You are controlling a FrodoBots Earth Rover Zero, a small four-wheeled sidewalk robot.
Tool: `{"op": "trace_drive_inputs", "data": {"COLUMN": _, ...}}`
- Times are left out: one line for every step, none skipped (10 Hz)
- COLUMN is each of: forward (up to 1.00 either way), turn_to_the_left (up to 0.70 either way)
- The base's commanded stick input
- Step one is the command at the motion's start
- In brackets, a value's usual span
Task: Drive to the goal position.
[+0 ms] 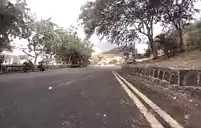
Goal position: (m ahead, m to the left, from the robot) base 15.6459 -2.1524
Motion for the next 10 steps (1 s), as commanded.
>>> {"op": "trace_drive_inputs", "data": {"forward": 0.85, "turn_to_the_left": 0.0}}
{"op": "trace_drive_inputs", "data": {"forward": 0.85, "turn_to_the_left": 0.0}}
{"op": "trace_drive_inputs", "data": {"forward": 0.85, "turn_to_the_left": -0.05}}
{"op": "trace_drive_inputs", "data": {"forward": 0.85, "turn_to_the_left": -0.13}}
{"op": "trace_drive_inputs", "data": {"forward": 0.85, "turn_to_the_left": -0.17}}
{"op": "trace_drive_inputs", "data": {"forward": 0.85, "turn_to_the_left": -0.09}}
{"op": "trace_drive_inputs", "data": {"forward": 0.85, "turn_to_the_left": -0.01}}
{"op": "trace_drive_inputs", "data": {"forward": 0.85, "turn_to_the_left": 0.0}}
{"op": "trace_drive_inputs", "data": {"forward": 0.85, "turn_to_the_left": 0.0}}
{"op": "trace_drive_inputs", "data": {"forward": 0.85, "turn_to_the_left": 0.0}}
